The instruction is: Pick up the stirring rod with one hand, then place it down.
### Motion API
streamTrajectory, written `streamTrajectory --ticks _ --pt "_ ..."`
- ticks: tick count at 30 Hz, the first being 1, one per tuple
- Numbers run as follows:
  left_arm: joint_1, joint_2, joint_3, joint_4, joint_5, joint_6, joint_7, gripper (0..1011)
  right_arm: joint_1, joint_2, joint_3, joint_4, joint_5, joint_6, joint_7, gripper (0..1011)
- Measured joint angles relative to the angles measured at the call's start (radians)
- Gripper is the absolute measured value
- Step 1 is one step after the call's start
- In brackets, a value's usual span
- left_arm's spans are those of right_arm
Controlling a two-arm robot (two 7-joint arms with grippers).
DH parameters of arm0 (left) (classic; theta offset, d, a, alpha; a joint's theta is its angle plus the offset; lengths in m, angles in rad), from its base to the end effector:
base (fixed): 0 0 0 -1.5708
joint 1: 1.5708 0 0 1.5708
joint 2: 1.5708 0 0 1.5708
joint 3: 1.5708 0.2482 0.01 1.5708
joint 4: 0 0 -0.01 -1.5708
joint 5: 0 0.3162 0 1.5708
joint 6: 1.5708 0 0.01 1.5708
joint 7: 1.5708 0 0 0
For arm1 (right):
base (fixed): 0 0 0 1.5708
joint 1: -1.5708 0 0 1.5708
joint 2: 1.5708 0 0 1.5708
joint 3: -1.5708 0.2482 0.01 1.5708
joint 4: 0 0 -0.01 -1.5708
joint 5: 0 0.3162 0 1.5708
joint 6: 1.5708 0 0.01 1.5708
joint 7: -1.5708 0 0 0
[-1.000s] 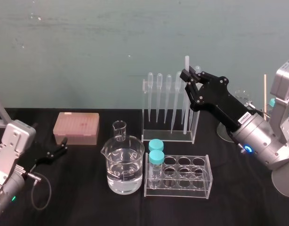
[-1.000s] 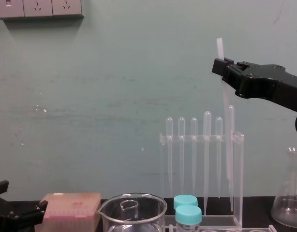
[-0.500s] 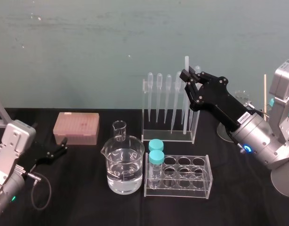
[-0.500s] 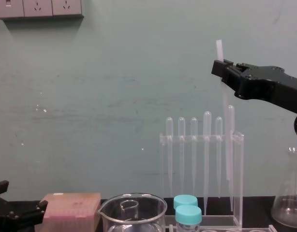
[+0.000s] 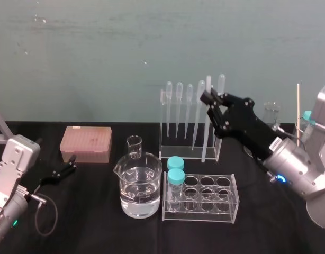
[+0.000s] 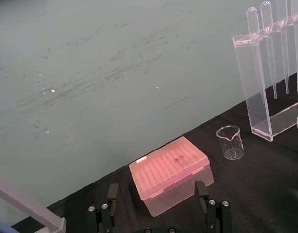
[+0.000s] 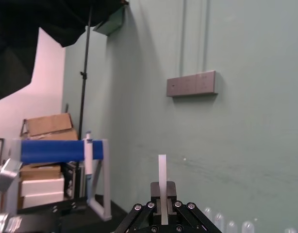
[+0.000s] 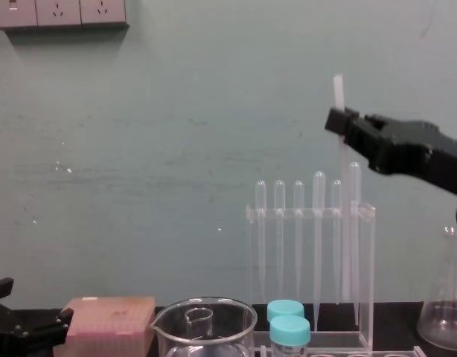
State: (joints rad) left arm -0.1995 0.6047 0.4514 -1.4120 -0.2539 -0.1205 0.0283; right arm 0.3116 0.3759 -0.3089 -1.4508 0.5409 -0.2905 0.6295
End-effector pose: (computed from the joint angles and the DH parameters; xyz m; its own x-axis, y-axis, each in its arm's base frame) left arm 0.3583 0.0570 -0.2700 0.2923 0.8803 0.3738 -0.9553 0.2873 0.0703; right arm 0.3972 -0.0155 -0.1985 0.7346 -0.6656 0.1317 0.5942 0.7248 0.3487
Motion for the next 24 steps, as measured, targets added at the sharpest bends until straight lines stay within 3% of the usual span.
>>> streamTrajectory --ticks 8,24 --pt "0.000 0.000 0.000 0.000 0.000 0.000 0.000 1000 -0.004 0.009 -0.009 0.058 0.009 -0.026 0.024 65" --pt "0.000 0.000 0.000 0.000 0.000 0.000 0.000 1000 0.040 -0.014 -0.038 0.168 -0.013 -0.054 0.042 65"
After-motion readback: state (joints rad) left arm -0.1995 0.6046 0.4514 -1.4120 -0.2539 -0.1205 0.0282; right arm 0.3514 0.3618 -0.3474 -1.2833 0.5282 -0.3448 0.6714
